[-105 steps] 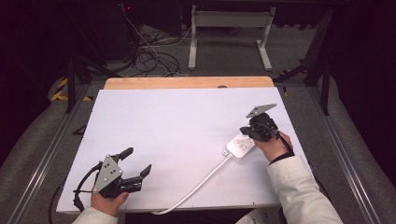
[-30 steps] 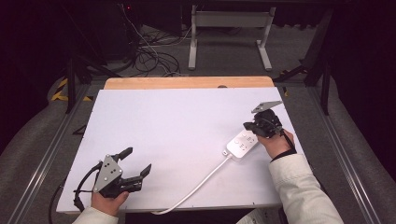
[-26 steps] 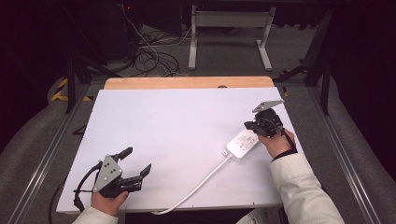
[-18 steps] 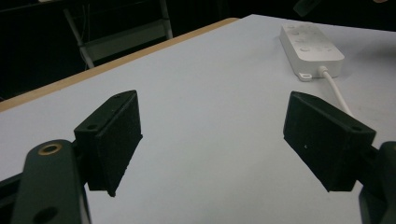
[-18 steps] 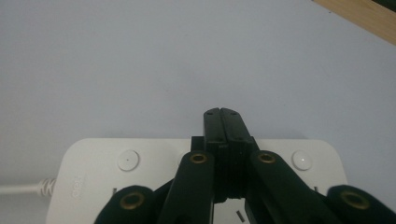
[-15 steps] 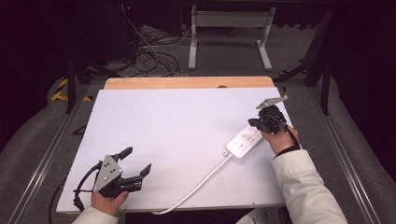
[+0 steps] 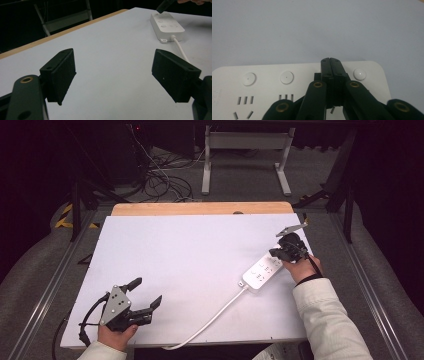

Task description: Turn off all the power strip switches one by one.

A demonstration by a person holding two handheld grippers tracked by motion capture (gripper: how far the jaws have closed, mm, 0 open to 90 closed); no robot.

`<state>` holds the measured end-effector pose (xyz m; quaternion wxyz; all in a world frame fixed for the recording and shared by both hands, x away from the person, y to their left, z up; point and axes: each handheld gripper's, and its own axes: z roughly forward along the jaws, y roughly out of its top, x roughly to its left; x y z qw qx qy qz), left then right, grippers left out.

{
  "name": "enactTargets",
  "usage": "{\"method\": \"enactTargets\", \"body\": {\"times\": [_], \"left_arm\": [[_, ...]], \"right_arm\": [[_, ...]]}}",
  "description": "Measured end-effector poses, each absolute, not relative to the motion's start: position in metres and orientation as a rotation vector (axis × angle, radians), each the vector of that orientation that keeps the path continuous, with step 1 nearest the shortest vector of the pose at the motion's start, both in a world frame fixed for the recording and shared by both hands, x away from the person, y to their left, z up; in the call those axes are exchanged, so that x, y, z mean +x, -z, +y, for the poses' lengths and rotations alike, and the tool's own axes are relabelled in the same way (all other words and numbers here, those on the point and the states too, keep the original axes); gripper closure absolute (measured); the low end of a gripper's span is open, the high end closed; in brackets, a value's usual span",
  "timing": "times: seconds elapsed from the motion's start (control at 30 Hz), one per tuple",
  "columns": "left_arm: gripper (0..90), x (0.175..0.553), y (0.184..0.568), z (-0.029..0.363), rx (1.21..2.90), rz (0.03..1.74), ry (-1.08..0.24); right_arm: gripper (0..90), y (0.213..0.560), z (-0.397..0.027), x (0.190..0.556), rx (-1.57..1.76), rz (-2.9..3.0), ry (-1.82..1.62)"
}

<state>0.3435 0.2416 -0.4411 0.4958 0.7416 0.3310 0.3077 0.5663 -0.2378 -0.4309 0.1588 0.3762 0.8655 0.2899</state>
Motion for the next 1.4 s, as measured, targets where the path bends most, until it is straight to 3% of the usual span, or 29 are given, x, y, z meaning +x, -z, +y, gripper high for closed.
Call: {"method": "enactTargets", "body": {"times": [1.4], "left_arm": [[19.9,0.343,0.441,0.241,1.803,0.792,-0.749]], "right_arm": [[90.0,0.444,-0.229,0.567,1.091,2.487,-0.794]]}}
